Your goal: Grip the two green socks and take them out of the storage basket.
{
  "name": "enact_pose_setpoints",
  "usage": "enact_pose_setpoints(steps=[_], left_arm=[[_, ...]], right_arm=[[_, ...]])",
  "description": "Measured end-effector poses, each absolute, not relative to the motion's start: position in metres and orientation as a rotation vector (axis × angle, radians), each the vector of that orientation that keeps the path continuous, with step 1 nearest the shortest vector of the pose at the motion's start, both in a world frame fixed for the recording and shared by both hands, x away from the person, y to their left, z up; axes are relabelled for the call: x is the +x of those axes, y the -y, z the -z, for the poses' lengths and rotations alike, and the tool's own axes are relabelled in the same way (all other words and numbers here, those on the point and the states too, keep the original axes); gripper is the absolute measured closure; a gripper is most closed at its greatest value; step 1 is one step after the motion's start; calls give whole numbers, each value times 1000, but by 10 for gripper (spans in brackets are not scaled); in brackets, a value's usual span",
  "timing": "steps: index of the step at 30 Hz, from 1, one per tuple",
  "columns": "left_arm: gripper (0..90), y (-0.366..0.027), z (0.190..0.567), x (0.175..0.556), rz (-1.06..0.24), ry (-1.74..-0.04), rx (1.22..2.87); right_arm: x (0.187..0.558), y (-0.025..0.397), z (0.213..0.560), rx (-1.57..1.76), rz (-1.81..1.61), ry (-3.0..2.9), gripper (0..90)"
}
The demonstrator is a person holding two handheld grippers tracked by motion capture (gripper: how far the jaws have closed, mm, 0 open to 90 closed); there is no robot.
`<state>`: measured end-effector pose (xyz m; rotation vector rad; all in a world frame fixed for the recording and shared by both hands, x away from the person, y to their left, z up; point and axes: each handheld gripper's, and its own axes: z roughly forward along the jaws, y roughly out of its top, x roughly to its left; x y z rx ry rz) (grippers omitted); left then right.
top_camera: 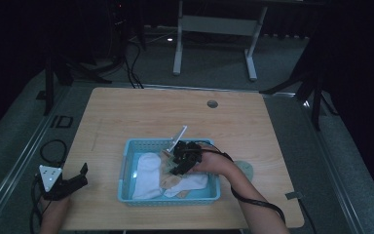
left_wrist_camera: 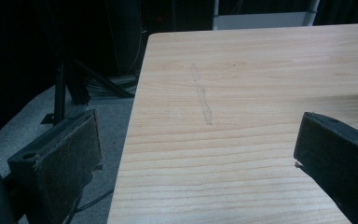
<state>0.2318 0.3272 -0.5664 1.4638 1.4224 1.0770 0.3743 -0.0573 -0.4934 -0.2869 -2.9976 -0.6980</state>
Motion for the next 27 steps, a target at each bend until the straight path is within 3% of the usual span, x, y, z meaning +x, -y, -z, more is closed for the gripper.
enact_pose_setpoints(steps=[6, 9, 13, 15, 27], left_arm=[[4, -327, 566, 232, -1077, -1422, 1464], [4, -327, 566, 232, -1078, -1423, 1465], [4, -327, 566, 232, -1077, -1425, 1464], [4, -327, 566, 232, -1076, -1429, 1464], [4, -327, 566, 232, -1077, -1428, 1465]], right_arm=[[374, 50, 501, -297, 640, 3015, 473], [373, 49, 503, -281, 626, 3054, 516], [373, 48, 502, -265, 615, 3065, 747], [372, 48, 501, -248, 611, 3071, 803], [364, 63, 469, -195, 739, 3085, 824]])
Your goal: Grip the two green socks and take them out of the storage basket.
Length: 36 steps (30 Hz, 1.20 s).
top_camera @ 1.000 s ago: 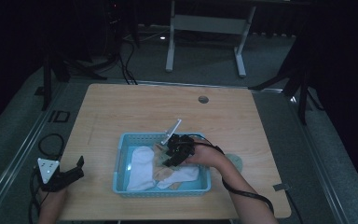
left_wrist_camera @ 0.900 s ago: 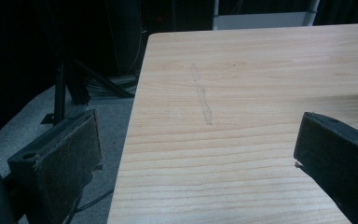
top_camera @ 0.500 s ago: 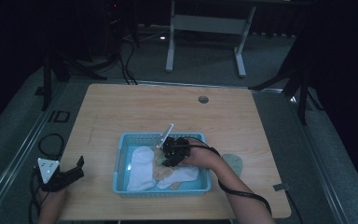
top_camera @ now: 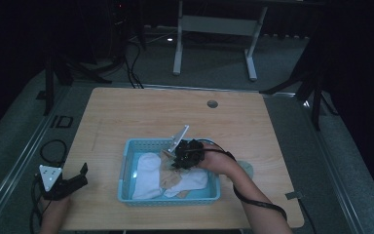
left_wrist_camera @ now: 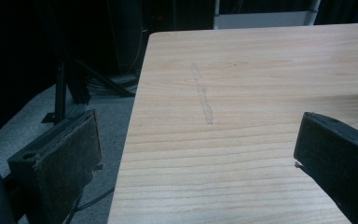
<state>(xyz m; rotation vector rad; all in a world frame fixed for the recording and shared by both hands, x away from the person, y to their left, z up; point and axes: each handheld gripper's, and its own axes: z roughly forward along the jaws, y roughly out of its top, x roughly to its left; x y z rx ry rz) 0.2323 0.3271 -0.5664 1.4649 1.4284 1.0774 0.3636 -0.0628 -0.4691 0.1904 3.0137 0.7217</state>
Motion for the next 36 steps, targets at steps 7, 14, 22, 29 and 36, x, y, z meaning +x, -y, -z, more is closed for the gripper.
enact_pose_setpoints(steps=[7, 14, 22, 29, 36], left_arm=[[3, -327, 566, 233, -1077, -1434, 1465], [3, -327, 566, 233, -1077, -1435, 1462], [3, -327, 566, 233, -1080, -1435, 1464], [3, -327, 566, 233, -1080, -1437, 1465], [4, -327, 566, 233, -1081, -1437, 1463]], right_arm=[[358, 74, 443, 162, -799, -2978, 825], [356, 89, 422, 169, -863, -2942, 824], [353, 119, 386, 201, -966, -2864, 824], [356, 153, 368, 287, -1004, -2791, 824], [362, 187, 367, 393, -1003, -2744, 824]])
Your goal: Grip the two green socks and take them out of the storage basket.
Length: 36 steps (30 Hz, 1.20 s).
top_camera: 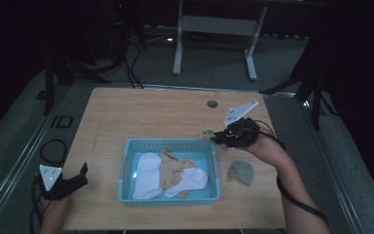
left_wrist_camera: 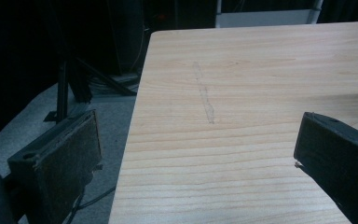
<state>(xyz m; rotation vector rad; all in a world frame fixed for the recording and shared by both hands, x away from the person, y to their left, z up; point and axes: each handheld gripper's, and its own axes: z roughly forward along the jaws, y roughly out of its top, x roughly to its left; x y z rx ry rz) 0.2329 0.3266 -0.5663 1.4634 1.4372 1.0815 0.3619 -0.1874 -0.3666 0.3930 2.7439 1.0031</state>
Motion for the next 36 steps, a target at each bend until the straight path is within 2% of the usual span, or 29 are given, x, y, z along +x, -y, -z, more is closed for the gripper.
enact_pose_setpoints(steps=[15, 36], left_arm=[[4, -326, 566, 233, -1085, -1438, 1469], [3, -326, 566, 233, -1085, -1439, 1468]], right_arm=[[384, 261, 406, 682, -925, -2670, 824], [416, 314, 499, 996, -852, -2623, 820]])
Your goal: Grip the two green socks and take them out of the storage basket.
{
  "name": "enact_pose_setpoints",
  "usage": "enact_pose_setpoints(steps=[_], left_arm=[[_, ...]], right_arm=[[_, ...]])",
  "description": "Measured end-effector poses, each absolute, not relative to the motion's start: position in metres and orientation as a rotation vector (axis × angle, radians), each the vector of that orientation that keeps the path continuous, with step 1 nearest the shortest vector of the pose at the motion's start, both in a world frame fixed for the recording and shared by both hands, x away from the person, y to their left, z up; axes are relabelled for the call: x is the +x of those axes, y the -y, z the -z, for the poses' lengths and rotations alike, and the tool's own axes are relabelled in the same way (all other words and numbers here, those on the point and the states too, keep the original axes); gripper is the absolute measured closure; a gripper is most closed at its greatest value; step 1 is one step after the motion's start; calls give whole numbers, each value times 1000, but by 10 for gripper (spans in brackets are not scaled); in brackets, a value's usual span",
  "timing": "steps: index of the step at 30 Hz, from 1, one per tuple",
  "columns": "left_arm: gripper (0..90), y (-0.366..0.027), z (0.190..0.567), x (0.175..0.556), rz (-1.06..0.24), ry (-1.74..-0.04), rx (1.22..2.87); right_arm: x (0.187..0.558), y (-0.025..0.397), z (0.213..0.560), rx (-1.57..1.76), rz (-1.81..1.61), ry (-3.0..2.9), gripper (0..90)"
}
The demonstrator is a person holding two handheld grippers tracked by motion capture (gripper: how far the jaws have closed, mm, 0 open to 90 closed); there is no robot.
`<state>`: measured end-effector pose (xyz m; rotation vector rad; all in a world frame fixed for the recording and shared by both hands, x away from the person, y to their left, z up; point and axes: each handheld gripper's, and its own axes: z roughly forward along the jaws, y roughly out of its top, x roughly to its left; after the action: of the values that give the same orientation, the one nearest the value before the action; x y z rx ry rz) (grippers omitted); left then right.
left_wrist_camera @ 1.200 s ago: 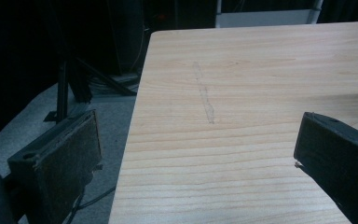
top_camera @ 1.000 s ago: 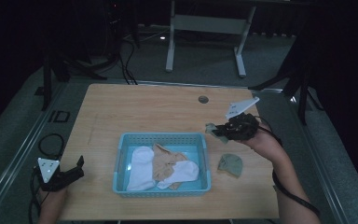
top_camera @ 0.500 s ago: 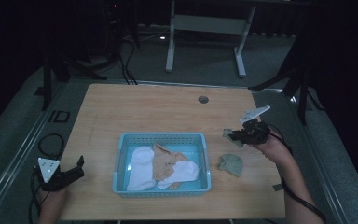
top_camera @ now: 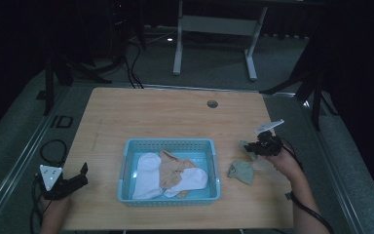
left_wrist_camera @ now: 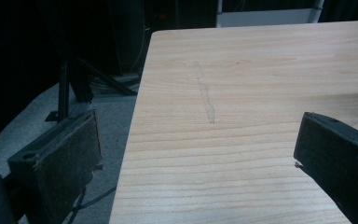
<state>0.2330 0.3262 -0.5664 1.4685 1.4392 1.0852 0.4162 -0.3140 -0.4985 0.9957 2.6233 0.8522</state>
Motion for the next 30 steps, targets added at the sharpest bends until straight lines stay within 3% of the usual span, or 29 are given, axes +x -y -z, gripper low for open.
enact_pose_setpoints(steps=[7, 13, 21, 26, 30], left_arm=[[4, -326, 566, 233, -1085, -1439, 1470], [4, -326, 566, 233, -1084, -1440, 1471], [4, -326, 566, 233, -1084, -1443, 1465], [4, -326, 566, 233, -1084, -1443, 1465], [4, -326, 566, 233, -1084, -1442, 1467]], right_arm=[[417, 313, 515, 1026, -829, -2645, 801], [413, 308, 506, 991, -834, -2673, 597], [401, 310, 488, 943, -844, -2615, 398], [391, 329, 480, 971, -959, -2502, 173], [385, 343, 482, 1021, -984, -2423, 113]])
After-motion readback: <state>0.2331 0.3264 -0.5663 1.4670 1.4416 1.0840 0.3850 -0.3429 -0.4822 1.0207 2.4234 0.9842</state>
